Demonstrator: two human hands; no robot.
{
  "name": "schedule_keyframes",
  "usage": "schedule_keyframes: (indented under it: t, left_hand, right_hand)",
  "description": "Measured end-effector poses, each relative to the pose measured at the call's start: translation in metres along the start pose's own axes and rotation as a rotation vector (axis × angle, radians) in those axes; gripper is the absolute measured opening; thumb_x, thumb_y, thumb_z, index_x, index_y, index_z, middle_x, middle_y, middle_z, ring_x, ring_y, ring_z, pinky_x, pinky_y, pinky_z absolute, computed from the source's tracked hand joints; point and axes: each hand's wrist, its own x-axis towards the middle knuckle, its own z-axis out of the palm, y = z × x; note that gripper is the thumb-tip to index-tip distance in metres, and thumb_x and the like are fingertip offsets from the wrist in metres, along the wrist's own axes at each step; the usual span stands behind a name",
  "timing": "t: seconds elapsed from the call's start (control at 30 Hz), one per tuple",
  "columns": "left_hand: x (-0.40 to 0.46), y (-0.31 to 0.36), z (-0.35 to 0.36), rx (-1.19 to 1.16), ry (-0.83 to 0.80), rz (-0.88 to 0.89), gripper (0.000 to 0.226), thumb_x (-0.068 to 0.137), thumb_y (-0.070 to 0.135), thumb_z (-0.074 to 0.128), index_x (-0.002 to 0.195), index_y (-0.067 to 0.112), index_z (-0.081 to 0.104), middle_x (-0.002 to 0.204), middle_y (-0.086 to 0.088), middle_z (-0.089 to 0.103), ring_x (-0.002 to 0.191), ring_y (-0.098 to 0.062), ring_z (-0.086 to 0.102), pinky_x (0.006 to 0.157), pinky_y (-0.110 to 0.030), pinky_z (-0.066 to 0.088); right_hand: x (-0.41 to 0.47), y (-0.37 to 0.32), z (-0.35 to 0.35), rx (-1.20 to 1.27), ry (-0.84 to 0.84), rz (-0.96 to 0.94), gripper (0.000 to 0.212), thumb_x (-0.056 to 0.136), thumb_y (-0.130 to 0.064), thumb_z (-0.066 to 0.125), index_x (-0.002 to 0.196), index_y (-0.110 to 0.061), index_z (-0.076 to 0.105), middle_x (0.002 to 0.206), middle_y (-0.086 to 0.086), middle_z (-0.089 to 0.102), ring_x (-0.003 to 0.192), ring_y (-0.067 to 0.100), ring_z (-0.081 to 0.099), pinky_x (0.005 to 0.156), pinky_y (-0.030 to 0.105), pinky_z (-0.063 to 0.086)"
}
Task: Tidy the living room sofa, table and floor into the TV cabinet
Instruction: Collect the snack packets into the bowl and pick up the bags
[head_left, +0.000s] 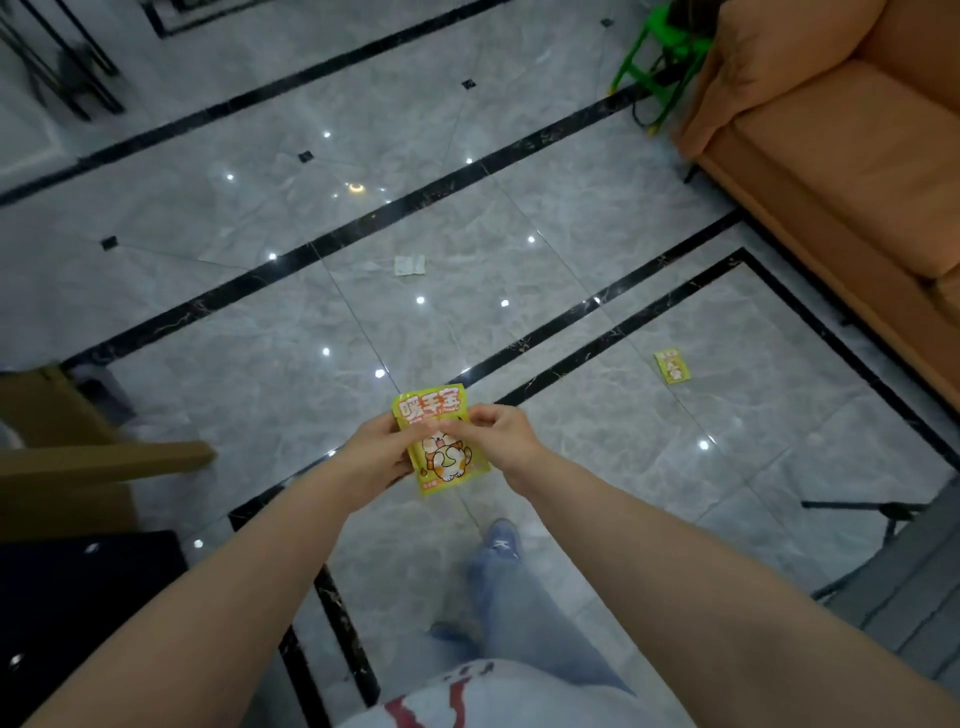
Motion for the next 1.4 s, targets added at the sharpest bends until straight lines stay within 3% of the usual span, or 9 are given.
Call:
schedule_keyframes:
  t: [0.17, 0.27, 0.37, 0.43, 0.5, 0.7, 0.9, 1.1, 1.4]
  left_hand:
    - [0.020, 0.023, -0.002, -0.099, 0.085, 0.068, 0.029, 0.094, 0.015, 0.065, 0.122, 0.012, 0.064, 0.116, -0.012, 0.072, 0.107, -0.031, 0.069, 0.090, -0.046, 0.056]
    - [0.038, 0.044, -0.007, -0.150, 0.152, 0.102, 0.025, 0.093, 0.014, 0.065, 0.118, 0.012, 0.066, 0.113, -0.013, 0.073, 0.104, -0.033, 0.070, 0.086, -0.048, 0.058]
    - [0.054, 0.066, -0.014, -0.096, 0.175, 0.114, 0.023, 0.094, 0.014, 0.065, 0.117, 0.012, 0.066, 0.109, -0.010, 0.074, 0.096, -0.027, 0.072, 0.077, -0.042, 0.061]
    - [0.066, 0.081, -0.025, -0.070, 0.200, 0.114, 0.022, 0.093, 0.016, 0.066, 0.115, 0.013, 0.067, 0.108, -0.009, 0.074, 0.092, -0.023, 0.073, 0.074, -0.039, 0.061]
    - [0.081, 0.094, -0.041, -0.047, 0.236, 0.117, 0.019, 0.093, 0.017, 0.066, 0.112, 0.014, 0.067, 0.108, -0.010, 0.073, 0.093, -0.025, 0.072, 0.075, -0.040, 0.060]
    - [0.135, 0.151, -0.118, -0.010, 0.286, 0.109, 0.026, 0.093, 0.018, 0.066, 0.118, 0.011, 0.066, 0.110, -0.011, 0.073, 0.097, -0.027, 0.072, 0.078, -0.040, 0.059]
    - [0.189, 0.221, -0.184, -0.005, 0.318, 0.095, 0.020, 0.094, 0.015, 0.065, 0.114, 0.013, 0.067, 0.106, -0.009, 0.072, 0.090, -0.022, 0.071, 0.074, -0.037, 0.058]
    - [0.246, 0.270, -0.213, -0.042, 0.455, 0.042, 0.020, 0.094, 0.014, 0.065, 0.113, 0.013, 0.066, 0.106, -0.011, 0.072, 0.089, -0.024, 0.071, 0.072, -0.035, 0.057]
    - [0.329, 0.363, -0.217, -0.045, 0.439, -0.047, 0.017, 0.093, 0.012, 0.065, 0.110, 0.015, 0.065, 0.099, -0.009, 0.072, 0.086, -0.024, 0.070, 0.082, -0.041, 0.058]
  right_hand:
    - [0.037, -0.041, 0.000, -0.026, -0.031, -0.026, 0.020, 0.079, -0.017, 0.082, 0.096, -0.008, 0.075, 0.087, 0.005, 0.077, 0.078, 0.015, 0.073, 0.070, 0.025, 0.059]
    - [0.059, -0.059, 0.005, 0.011, -0.014, -0.002, 0.019, 0.081, -0.021, 0.080, 0.097, -0.011, 0.077, 0.093, 0.007, 0.077, 0.087, 0.024, 0.074, 0.079, 0.035, 0.060]
    - [0.079, -0.072, 0.009, 0.006, 0.016, -0.005, 0.007, 0.087, -0.021, 0.074, 0.092, -0.018, 0.077, 0.094, 0.006, 0.077, 0.093, 0.026, 0.073, 0.090, 0.040, 0.058]
    - [0.094, -0.081, 0.013, 0.007, 0.028, -0.038, 0.011, 0.094, -0.020, 0.065, 0.096, -0.017, 0.076, 0.096, 0.007, 0.077, 0.093, 0.023, 0.073, 0.087, 0.032, 0.059]
    - [0.108, -0.092, 0.015, -0.032, 0.060, -0.093, 0.018, 0.098, -0.020, 0.058, 0.109, -0.014, 0.072, 0.097, 0.005, 0.076, 0.085, 0.014, 0.072, 0.074, 0.018, 0.055]
    - [0.171, -0.130, 0.025, -0.107, 0.167, -0.077, 0.022, 0.102, -0.014, 0.050, 0.116, -0.008, 0.066, 0.100, 0.013, 0.074, 0.077, 0.012, 0.068, 0.068, 0.013, 0.048]
    - [0.235, -0.175, 0.052, -0.030, 0.325, 0.019, 0.023, 0.104, -0.014, 0.047, 0.114, -0.014, 0.067, 0.097, 0.008, 0.075, 0.084, 0.016, 0.071, 0.085, 0.033, 0.055]
    - [0.295, -0.223, 0.086, 0.057, 0.352, 0.031, 0.023, 0.102, -0.011, 0.048, 0.114, -0.012, 0.068, 0.100, 0.010, 0.075, 0.090, 0.020, 0.070, 0.080, 0.028, 0.052]
    - [0.406, -0.296, 0.075, 0.036, 0.341, 0.089, 0.023, 0.098, -0.006, 0.050, 0.112, -0.010, 0.068, 0.101, 0.010, 0.074, 0.091, 0.020, 0.067, 0.081, 0.030, 0.052]
